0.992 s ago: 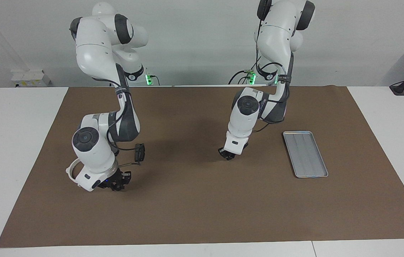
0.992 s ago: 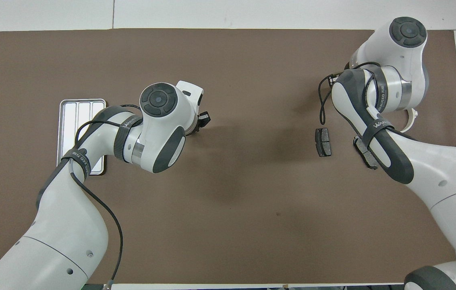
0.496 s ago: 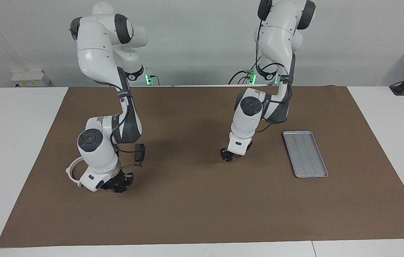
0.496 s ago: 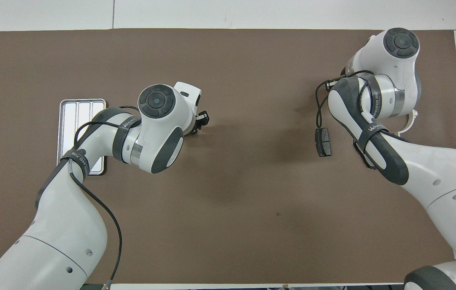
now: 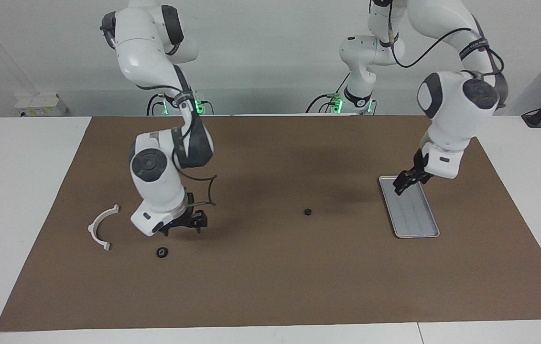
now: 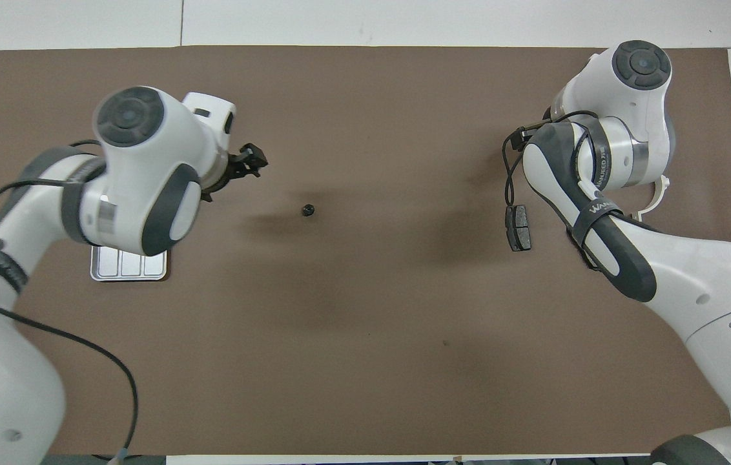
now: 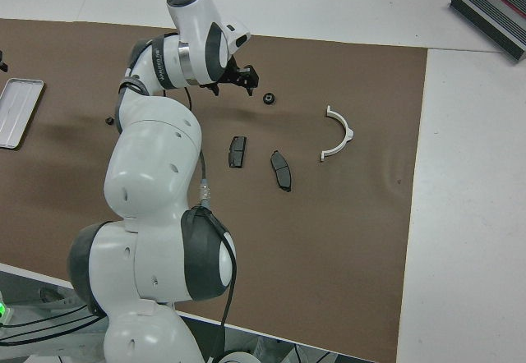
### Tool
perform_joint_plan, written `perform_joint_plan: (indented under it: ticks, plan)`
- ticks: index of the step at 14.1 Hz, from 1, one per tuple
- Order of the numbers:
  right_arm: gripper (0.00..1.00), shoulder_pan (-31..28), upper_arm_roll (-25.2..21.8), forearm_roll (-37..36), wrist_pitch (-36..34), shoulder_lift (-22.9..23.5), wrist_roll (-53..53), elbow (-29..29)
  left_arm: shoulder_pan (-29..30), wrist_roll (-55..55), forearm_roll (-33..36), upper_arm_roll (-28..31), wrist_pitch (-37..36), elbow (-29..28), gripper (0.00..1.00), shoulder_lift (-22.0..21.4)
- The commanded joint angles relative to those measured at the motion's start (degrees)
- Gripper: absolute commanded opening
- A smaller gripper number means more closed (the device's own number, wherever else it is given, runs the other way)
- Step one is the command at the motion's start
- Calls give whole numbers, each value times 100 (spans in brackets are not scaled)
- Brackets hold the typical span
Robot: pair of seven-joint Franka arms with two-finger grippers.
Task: Place bearing gear from tray to pile
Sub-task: 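Grasp the second bearing with the right gripper while the left gripper withdraws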
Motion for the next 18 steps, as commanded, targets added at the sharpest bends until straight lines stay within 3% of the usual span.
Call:
perform_joint_plan:
  ticks: [1, 3, 6, 9, 18]
  plan:
    - [100, 954, -24, 152, -188, -20, 2057, 268, 282, 771, 40, -73, -500, -175, 100, -440]
    - [100, 1560, -24, 259, -170, 129, 3018, 495, 484, 1027, 40, -64, -781, -219, 100, -739]
    - [100, 2142, -42, 224, -249, 936, 3995, 1531, 538, 1134, 40, -64, -976, -254, 100, -872]
    - [100, 2503, -165, 163, -188, 1596, 4156, 2200, 529, 1160, 40, -73, -1046, -333, 100, -1003]
    - [100, 2917, -437, -48, 138, 2283, 4271, 2395, 424, 1169, -4, -73, -1011, -492, 100, -1153]
